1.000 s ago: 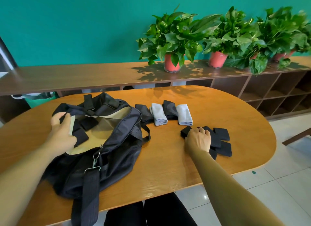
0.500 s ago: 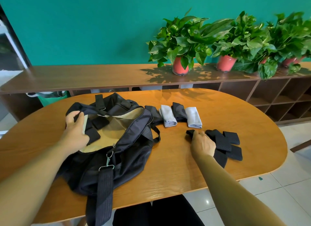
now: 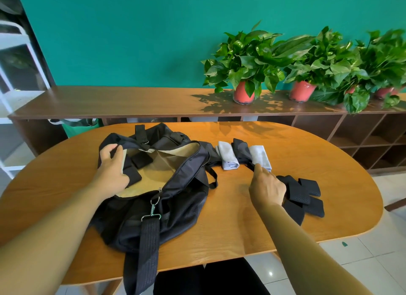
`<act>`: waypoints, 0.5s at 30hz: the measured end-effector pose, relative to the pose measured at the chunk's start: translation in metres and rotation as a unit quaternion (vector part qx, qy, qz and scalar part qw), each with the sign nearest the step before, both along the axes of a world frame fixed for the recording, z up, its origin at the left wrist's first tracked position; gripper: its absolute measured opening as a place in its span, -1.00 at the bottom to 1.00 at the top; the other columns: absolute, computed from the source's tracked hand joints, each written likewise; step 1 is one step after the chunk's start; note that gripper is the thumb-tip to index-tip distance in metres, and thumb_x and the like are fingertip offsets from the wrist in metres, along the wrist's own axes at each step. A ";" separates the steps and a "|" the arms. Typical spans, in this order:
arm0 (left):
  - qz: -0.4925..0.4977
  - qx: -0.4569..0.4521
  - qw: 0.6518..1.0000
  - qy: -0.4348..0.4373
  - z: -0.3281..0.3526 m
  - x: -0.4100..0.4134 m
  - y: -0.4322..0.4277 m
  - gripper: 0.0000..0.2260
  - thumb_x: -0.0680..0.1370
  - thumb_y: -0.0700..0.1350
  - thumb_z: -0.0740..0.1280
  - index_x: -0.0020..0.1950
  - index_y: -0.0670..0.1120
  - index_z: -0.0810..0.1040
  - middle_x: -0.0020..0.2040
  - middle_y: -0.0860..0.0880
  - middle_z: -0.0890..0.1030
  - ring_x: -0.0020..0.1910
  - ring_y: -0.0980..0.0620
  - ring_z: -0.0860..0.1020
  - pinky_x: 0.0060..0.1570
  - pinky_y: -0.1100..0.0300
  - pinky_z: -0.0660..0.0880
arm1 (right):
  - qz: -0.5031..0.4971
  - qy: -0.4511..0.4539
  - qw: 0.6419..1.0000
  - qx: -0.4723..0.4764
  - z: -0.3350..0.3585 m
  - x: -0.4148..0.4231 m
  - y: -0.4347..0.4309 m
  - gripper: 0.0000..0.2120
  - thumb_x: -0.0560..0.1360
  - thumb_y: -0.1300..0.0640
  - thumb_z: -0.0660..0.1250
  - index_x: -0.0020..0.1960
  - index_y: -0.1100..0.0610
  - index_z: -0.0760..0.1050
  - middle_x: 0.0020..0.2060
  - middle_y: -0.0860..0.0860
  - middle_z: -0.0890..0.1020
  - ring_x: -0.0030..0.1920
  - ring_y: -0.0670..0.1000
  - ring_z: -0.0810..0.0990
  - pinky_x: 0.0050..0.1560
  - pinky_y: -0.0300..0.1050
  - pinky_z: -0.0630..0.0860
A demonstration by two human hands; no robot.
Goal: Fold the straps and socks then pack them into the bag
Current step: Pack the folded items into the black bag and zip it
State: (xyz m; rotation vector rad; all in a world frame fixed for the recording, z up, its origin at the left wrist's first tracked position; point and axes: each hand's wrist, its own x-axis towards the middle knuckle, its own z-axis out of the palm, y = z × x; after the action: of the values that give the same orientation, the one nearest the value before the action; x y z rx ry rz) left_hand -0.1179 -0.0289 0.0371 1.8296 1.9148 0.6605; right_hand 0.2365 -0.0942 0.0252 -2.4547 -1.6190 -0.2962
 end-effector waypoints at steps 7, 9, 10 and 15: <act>-0.010 -0.006 1.000 0.004 0.002 -0.004 -0.002 -0.20 0.48 -0.38 0.31 0.58 -0.11 -0.08 0.52 0.04 -0.12 0.48 -0.13 0.14 0.37 0.07 0.25 | 0.024 0.040 0.981 0.186 0.029 -0.039 -0.010 -0.88 0.52 0.21 0.24 0.04 0.18 0.46 -0.47 0.04 0.45 -0.51 0.09 0.33 -0.47 -0.28 0.06; -0.021 -0.004 1.000 0.000 0.004 -0.006 -0.004 -0.21 0.50 -0.38 0.30 0.58 -0.10 -0.10 0.53 0.06 -0.13 0.48 -0.12 0.14 0.34 0.09 0.31 | 0.088 0.034 0.955 0.281 0.035 -0.057 -0.013 -0.86 0.48 0.16 0.25 -0.02 0.17 0.53 -0.50 0.05 0.50 -0.54 0.11 0.39 -0.47 -0.32 0.10; -0.025 -0.001 1.000 -0.002 0.005 -0.008 -0.005 -0.21 0.50 -0.38 0.29 0.58 -0.10 -0.10 0.53 0.08 -0.14 0.48 -0.11 0.15 0.30 0.12 0.34 | 0.126 0.026 0.942 0.310 0.039 -0.069 -0.014 -0.83 0.47 0.12 0.24 -0.03 0.15 0.56 -0.48 0.04 0.52 -0.51 0.11 0.45 -0.49 -0.31 0.12; -0.048 0.024 0.998 0.021 0.003 -0.017 -0.008 -0.21 0.50 -0.36 0.30 0.58 -0.08 -0.10 0.53 0.09 -0.16 0.43 -0.09 0.26 0.10 0.21 0.43 | 0.304 -0.011 0.878 0.369 0.038 -0.140 -0.012 -0.88 0.39 0.19 0.39 -0.07 0.11 0.63 -0.42 -0.05 0.55 -0.37 0.05 0.53 -0.49 -0.16 0.33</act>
State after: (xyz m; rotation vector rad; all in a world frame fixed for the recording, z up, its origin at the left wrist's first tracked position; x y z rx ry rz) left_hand -0.1354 -0.0367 0.0400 1.9649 1.8390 0.6459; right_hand 0.0969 -0.1067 0.0634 -1.3223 -1.7476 -0.6801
